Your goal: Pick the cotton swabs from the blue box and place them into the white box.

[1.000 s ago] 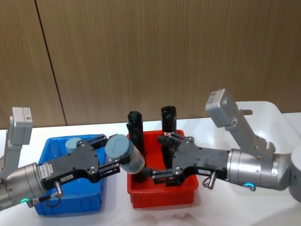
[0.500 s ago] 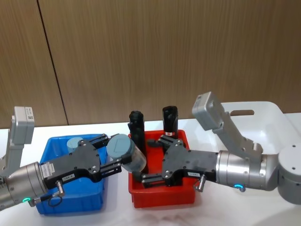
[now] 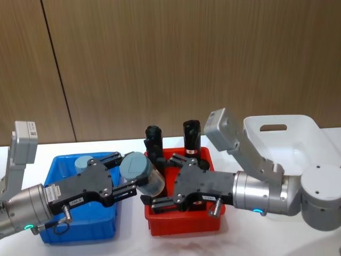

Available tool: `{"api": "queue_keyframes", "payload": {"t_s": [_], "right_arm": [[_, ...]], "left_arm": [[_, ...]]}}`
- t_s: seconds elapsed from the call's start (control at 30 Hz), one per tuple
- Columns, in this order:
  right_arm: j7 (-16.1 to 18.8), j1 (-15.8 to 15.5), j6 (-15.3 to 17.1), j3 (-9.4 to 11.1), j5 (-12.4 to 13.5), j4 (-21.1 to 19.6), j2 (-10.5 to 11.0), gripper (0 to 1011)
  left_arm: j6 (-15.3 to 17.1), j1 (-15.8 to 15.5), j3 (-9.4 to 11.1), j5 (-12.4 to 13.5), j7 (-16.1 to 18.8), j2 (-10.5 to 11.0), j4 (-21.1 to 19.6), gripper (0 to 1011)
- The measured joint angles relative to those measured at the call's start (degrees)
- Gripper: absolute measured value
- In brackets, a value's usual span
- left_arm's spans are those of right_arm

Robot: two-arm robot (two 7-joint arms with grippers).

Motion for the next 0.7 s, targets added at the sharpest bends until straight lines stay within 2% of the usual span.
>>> {"api": "queue_keyframes", "payload": {"t_s": [0.3,0.7], "right_arm": [[-0.8,0.5,-2.0,-1.0,-1.5,1.4,-0.7,1002],[-1.8,1.0,-3.6,-1.9,-2.2,2.6,-1.3,1002]], "left_arm": [[0.0,0.0,0.0,0.0,0.0,0.0,0.0,671],[0.0,0.0,0.0,0.0,0.0,0.0,0.0,672]]}}
